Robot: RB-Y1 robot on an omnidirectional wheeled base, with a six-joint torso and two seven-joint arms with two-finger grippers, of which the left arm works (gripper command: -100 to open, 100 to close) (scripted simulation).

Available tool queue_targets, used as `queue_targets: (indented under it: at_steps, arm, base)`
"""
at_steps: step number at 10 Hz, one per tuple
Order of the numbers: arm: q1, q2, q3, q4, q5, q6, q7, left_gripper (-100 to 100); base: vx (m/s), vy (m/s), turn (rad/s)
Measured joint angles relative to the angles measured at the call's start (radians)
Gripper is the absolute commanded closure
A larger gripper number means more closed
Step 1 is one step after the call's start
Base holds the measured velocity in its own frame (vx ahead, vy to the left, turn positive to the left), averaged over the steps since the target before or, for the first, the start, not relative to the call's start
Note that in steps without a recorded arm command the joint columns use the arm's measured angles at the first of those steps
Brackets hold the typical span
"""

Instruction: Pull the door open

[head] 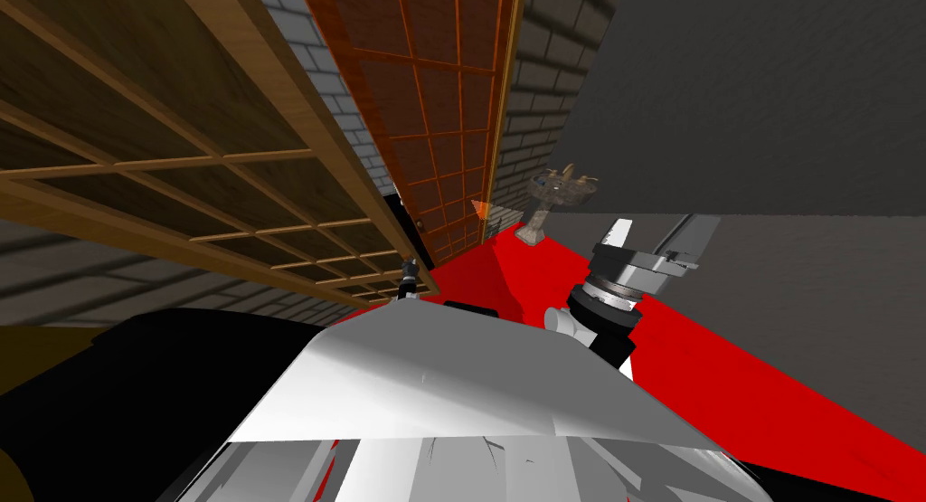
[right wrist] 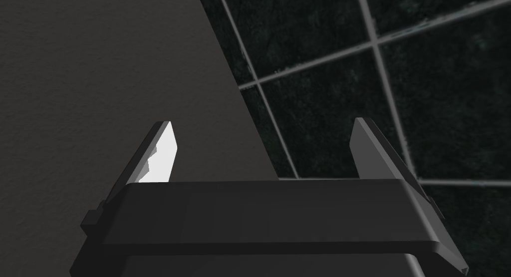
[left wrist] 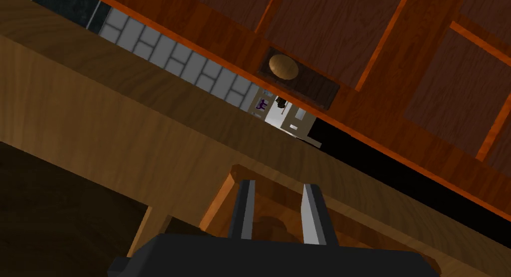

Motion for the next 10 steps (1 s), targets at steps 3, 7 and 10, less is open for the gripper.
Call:
queue_targets:
  at_steps: [3,7,10]
  arm:
    - [0.007,-0.013,-0.012,-0.029,0.023,0.013,0.059,-100]
    - [0.001,-0.017,-0.019,-0.024,0.066,0.009,0.163,-100]
    - [-0.004,-0.024,-0.029,-0.028,0.094,0.01,0.235,-100]
  base:
    - [-0.087,0.028,-0.008]
    - [-0.081,0.019,-0.051]
    - [-0.06,0.015,-0.049]
